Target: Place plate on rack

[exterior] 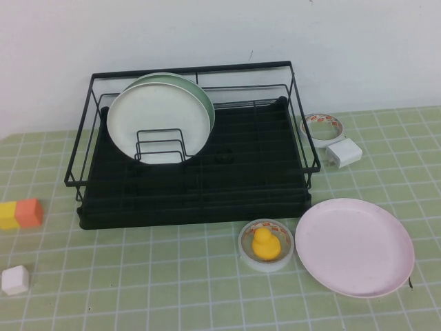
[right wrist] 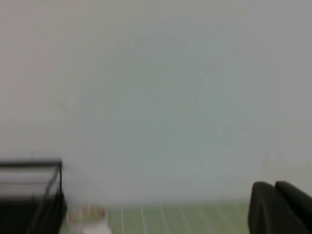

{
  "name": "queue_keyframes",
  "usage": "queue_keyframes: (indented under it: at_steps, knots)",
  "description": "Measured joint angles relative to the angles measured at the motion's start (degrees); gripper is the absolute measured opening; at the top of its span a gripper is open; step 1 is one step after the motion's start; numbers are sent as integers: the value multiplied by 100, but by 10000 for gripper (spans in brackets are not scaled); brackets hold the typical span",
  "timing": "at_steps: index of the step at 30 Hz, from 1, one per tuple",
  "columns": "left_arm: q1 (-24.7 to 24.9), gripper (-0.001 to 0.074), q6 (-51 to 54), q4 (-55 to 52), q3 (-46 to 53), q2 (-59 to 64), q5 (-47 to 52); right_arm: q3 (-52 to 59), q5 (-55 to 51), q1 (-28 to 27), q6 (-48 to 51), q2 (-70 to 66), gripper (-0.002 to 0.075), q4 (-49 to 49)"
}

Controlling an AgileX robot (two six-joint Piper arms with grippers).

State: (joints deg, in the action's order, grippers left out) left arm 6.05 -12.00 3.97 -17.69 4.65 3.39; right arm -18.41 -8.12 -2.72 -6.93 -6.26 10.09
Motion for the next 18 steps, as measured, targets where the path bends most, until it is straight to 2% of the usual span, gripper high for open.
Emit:
queue_keyframes:
  at_steps: [4,8,13,18]
  knots:
    - [0,-2,-377,66,-494,773,943,-507,-1162,0,21,-892,0,-224]
    - [0,-2,-618,440,-685,1661,1812,-793,-1918,0,693,-1809,0,-963]
    - [0,-2,-676,661,-694,2708,2606,-832,-2509,0,1780,-2607,0,-2216]
    - [0,-2,-678,661,-694,3402,2770,-843,-2696,0,2227,-3174,0,-2559]
